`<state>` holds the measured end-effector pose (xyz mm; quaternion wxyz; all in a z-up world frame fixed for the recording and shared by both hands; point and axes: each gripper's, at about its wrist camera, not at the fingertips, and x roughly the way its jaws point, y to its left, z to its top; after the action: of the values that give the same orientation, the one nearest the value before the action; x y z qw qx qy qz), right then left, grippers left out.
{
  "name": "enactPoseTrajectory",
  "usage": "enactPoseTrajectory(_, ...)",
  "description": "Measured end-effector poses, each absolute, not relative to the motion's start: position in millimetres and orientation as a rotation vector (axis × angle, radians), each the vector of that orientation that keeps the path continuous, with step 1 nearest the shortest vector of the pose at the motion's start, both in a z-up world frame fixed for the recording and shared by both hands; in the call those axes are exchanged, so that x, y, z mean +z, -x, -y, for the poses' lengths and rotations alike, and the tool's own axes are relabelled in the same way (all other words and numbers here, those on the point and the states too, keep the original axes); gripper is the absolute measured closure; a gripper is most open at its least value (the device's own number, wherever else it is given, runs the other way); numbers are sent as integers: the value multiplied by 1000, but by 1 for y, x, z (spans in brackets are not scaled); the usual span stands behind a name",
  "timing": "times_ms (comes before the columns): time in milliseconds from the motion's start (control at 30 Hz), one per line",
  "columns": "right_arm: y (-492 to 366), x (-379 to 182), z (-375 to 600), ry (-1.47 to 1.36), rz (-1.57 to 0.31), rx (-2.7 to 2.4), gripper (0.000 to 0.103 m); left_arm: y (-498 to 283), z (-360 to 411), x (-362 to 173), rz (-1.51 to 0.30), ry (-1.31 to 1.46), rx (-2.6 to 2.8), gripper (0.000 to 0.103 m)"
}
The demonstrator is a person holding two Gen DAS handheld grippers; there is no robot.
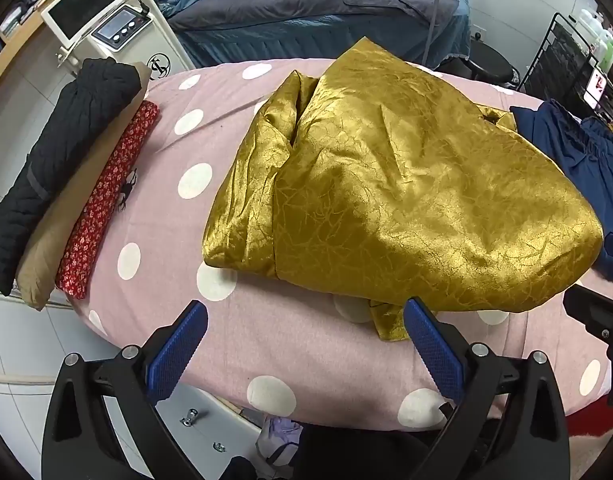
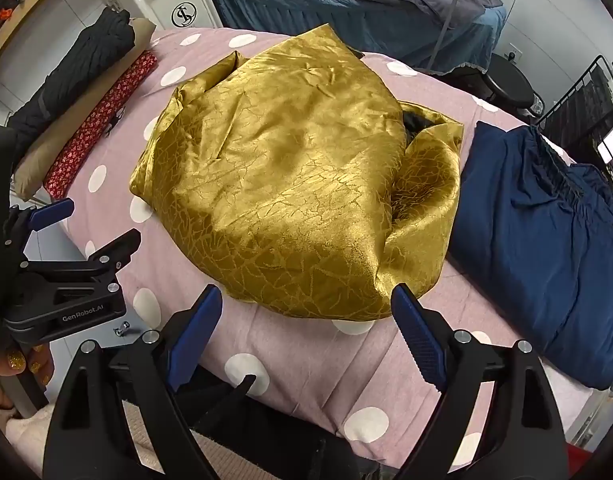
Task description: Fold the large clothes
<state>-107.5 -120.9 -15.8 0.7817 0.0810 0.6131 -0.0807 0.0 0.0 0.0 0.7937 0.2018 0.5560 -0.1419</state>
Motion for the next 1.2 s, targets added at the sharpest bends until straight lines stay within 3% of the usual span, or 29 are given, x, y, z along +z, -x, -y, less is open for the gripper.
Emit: enactPoseTrajectory(1200, 107, -17, 117, -156, -1337, -169, 17, 0, 1, -3, -1208, -436, -310, 7)
